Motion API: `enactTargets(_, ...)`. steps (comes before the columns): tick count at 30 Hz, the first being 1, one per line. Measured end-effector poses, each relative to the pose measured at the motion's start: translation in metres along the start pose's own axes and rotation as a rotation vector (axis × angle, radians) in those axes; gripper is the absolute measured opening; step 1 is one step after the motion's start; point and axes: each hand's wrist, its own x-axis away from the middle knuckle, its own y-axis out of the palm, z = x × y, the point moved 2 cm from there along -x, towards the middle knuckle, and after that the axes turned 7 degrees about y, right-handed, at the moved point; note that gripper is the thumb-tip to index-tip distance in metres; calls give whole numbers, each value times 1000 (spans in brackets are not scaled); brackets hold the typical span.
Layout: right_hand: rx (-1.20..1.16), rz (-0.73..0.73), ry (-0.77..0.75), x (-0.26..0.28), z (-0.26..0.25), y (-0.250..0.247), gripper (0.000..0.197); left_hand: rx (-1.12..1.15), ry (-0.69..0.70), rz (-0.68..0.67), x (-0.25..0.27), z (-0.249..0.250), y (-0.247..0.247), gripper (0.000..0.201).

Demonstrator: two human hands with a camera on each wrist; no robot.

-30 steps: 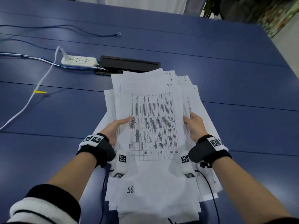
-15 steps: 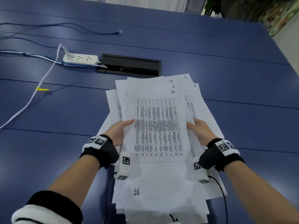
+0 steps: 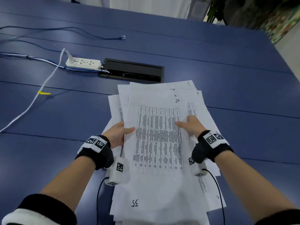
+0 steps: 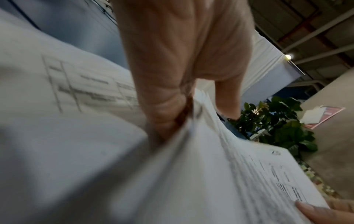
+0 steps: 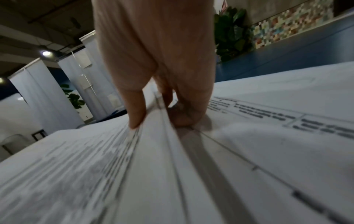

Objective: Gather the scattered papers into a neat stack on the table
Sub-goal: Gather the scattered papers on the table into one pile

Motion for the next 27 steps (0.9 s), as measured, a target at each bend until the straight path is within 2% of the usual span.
enactTargets(2,-10,-75,-26,1,2,-1,34,31,24,10,-3,1,3,37)
enactTargets(6,-74,-272,-55,10,9,-11,8,-39,100,40,-9,-1,10,46)
enactTargets(7,-91,-289,-58,9,10,-14,20,-43,107,61,-11,-2,10,51)
enactTargets(10,-288,-178,-12,-2,5,-19,39,-92,134,87,-15,-2,9,56)
enactTargets(12,-374,-134,-33,-10,-1,-22,46,-117,169,71,-17,4,14,57)
enactTargets(15,-475,-42,-97,-19,-10,-26,45,-40,176,53,-24,23,16,57)
enactTargets(17,-550,69,-89,-25,-13,-31,41,4,104,66,-28,33,13,54)
enactTargets(19,-621,138,-62,-29,-10,-35,37,-116,25,60,-23,36,9,50)
enactTargets(21,-683,92,11,-29,-2,-36,36,-278,-28,0,-11,30,6,45)
enactTargets(25,-493,-158,109,-8,13,-22,37,-471,-72,-138,23,-2,-4,46)
enactTargets(27,-499,-160,101,-1,17,-14,37,-492,-25,-107,27,-16,-7,54)
